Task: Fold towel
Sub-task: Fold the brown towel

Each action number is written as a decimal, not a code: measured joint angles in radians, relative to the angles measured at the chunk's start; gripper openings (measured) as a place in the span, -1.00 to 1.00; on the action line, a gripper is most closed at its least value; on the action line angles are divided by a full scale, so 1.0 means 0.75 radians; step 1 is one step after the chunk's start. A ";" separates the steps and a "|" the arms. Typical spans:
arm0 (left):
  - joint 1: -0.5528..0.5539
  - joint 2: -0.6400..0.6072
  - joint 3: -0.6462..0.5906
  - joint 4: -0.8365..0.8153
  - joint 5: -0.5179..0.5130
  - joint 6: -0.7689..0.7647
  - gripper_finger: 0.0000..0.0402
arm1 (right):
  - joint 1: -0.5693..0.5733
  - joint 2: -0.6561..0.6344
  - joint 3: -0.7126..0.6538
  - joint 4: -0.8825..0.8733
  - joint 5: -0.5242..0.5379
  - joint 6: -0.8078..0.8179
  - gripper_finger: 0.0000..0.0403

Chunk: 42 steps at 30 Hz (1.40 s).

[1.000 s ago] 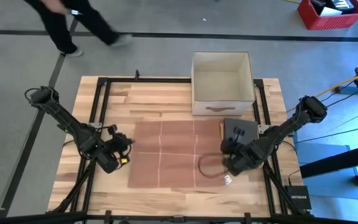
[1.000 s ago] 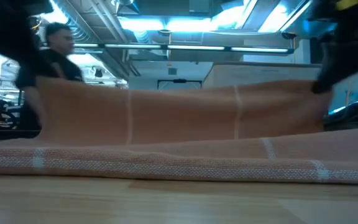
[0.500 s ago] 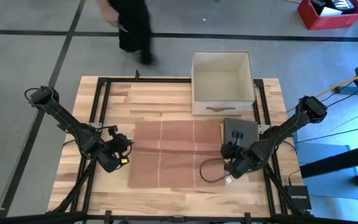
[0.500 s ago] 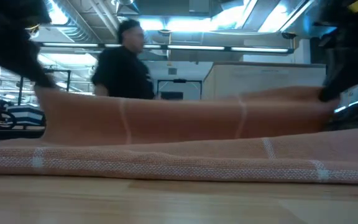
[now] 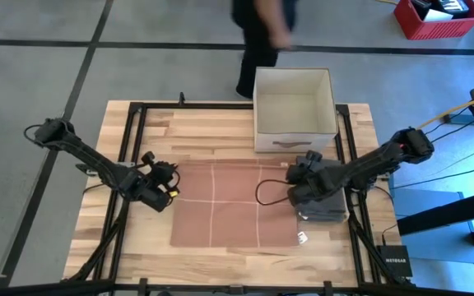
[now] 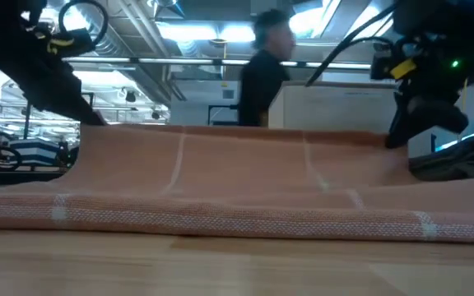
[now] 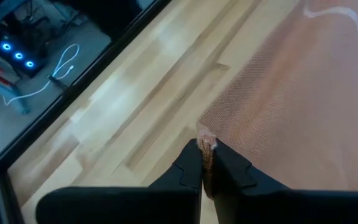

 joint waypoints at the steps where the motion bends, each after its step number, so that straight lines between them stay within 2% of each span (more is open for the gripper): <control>1: 0.011 0.000 -0.011 0.011 0.000 0.016 -0.95 | -0.018 0.001 -0.017 0.041 -0.014 -0.029 -0.92; 5: 0.035 0.000 -0.050 0.093 -0.002 0.118 -0.94 | -0.079 0.001 -0.061 0.147 -0.038 -0.102 -0.92; 8: 0.063 0.000 -0.061 0.109 -0.019 0.154 -0.94 | -0.121 0.001 -0.085 0.176 -0.005 -0.134 -0.92; 17: 0.126 0.000 -0.118 0.199 -0.022 0.155 -0.94 | -0.216 0.001 -0.146 0.325 -0.041 -0.239 -0.90; 22: 0.155 0.000 -0.118 0.204 -0.022 0.155 -0.92 | -0.240 0.001 -0.146 0.333 -0.008 -0.244 -0.78; 25: 0.189 0.000 -0.118 0.204 -0.001 0.155 -0.78 | -0.268 0.001 -0.147 0.330 -0.009 -0.244 -0.64; 30: 0.233 0.000 -0.112 0.186 0.127 0.161 -0.38 | -0.303 0.001 -0.143 0.301 -0.042 -0.244 -0.31; 35: 0.250 -0.015 -0.022 0.138 0.332 0.170 -0.11 | -0.300 0.000 -0.019 0.087 -0.099 -0.238 -0.02; 37: 0.235 -0.018 0.023 0.168 0.418 0.201 -0.07 | -0.299 -0.002 0.053 0.057 -0.207 -0.237 0.05; 39: 0.209 -0.018 0.038 0.289 0.541 0.237 -0.05 | -0.283 -0.004 0.102 0.128 -0.364 -0.243 0.09; 42: 0.159 0.006 0.037 0.486 0.758 0.288 -0.05 | -0.215 -0.006 0.097 0.432 -0.603 -0.287 0.10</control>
